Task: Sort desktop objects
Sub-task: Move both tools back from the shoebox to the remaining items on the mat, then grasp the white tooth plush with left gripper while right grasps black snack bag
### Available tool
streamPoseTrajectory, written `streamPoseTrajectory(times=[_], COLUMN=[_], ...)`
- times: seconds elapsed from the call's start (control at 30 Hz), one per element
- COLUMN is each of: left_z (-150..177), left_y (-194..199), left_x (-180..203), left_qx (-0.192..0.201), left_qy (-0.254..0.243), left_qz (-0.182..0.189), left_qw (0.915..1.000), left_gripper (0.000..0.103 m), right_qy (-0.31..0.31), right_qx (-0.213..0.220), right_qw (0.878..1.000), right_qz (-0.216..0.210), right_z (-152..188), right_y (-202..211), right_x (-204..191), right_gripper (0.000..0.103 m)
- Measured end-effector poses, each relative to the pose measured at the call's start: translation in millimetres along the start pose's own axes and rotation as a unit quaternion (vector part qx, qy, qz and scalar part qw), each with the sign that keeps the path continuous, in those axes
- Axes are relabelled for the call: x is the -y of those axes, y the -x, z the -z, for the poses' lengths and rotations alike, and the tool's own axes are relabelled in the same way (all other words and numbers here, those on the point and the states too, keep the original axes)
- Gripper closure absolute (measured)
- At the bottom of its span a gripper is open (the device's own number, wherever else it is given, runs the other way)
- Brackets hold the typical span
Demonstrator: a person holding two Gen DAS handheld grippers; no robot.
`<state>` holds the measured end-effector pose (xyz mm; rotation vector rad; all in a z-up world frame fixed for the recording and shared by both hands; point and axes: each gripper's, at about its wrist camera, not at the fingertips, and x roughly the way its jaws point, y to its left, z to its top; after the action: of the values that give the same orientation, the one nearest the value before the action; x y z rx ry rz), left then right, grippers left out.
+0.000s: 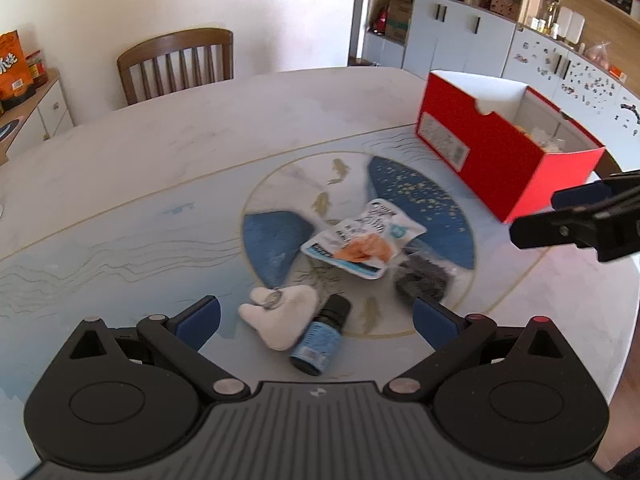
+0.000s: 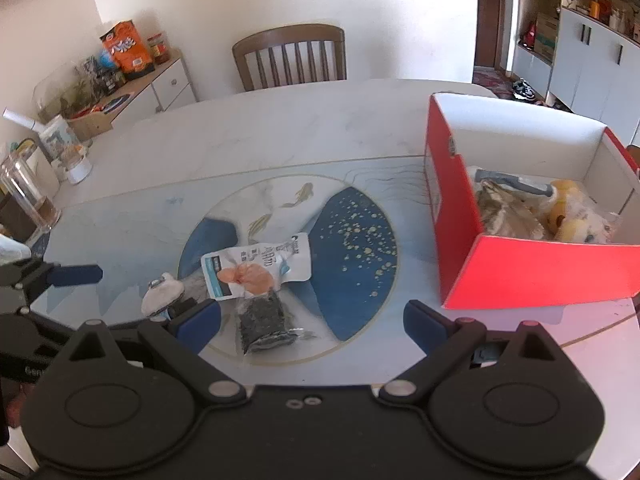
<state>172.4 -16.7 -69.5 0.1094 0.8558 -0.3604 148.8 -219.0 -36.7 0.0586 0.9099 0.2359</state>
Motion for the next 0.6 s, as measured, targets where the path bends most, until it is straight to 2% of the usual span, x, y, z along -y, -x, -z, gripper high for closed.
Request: streamPoseTrajectory(times=[0.2,0.6], left_z=[-1,-5], left_y=[-16,-45], left_x=[-15,-36], left_qx=[-0.015,-0.043], left_qy=[0.006,0.017], left_qz=[-0.011,-0.013], left_qw=[0.9998,0.9989], left_gripper=[0.0,0.0], right_qy=[0.023,0.054], right_qx=[-0.003,-0.041], right_qw=[1.0,0.998], right_qz=[-0.003,-0.007], right_z=[3,11], right_y=[-12,-46], right_x=[-14,-34], right_gripper=[0.005,0.005])
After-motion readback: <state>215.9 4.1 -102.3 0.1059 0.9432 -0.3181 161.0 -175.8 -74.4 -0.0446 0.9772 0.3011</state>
